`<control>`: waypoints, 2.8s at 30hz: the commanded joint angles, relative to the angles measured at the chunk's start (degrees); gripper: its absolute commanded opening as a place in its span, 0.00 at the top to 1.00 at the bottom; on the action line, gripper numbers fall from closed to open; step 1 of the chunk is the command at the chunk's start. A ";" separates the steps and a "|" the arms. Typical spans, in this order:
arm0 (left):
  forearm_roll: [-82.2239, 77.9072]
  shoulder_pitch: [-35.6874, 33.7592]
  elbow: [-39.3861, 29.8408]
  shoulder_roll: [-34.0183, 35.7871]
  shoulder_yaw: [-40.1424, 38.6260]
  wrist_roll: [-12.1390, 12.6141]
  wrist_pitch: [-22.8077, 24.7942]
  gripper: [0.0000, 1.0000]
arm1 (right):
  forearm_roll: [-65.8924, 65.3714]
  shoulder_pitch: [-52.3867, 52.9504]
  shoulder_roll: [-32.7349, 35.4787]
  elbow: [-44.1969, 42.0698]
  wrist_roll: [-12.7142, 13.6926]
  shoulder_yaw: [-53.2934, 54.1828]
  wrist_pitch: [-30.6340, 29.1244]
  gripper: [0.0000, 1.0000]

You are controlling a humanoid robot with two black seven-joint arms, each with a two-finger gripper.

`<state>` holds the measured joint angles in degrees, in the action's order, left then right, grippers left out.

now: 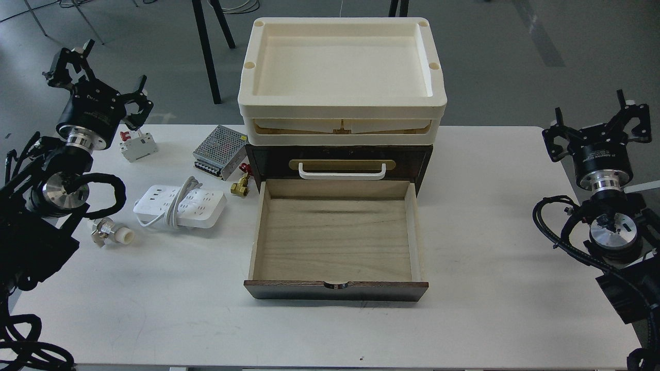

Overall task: Put charging cable into cabinet
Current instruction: 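Move the left gripper toward the white power strip with coiled cable, then lower the left gripper and grasp the white power strip and cable, then lift the power strip and carry it over the open drawer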

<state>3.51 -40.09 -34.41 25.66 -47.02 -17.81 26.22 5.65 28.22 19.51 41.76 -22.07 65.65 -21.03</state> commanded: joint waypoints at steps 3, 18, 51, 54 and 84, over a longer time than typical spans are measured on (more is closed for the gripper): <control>0.00 0.28 0.05 -0.17 0.00 0.32 0.59 0.00 | -0.03 -0.01 0.00 -0.01 -0.07 -0.35 -0.15 0.00; -20.95 -6.22 -12.06 17.92 0.79 -0.12 1.78 0.01 | -0.20 -0.10 -0.09 -0.01 -0.25 -0.79 -0.24 0.00; -109.16 -1.66 -17.36 17.16 33.22 -0.39 -22.70 0.23 | -0.91 -0.36 -0.35 0.08 -0.34 -0.97 0.11 0.00; -108.81 -1.31 -17.09 15.66 33.13 0.93 -23.06 0.24 | -1.08 -0.36 -0.35 0.08 -0.34 -1.05 0.11 0.00; -104.94 -5.69 -8.13 17.31 33.04 -5.12 -22.44 0.95 | -1.08 -0.19 -0.27 0.08 -0.69 -3.25 0.29 0.00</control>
<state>-101.97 -43.44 -42.46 39.35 -13.93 -21.64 3.76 4.57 28.05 19.22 41.84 -22.75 62.38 -20.83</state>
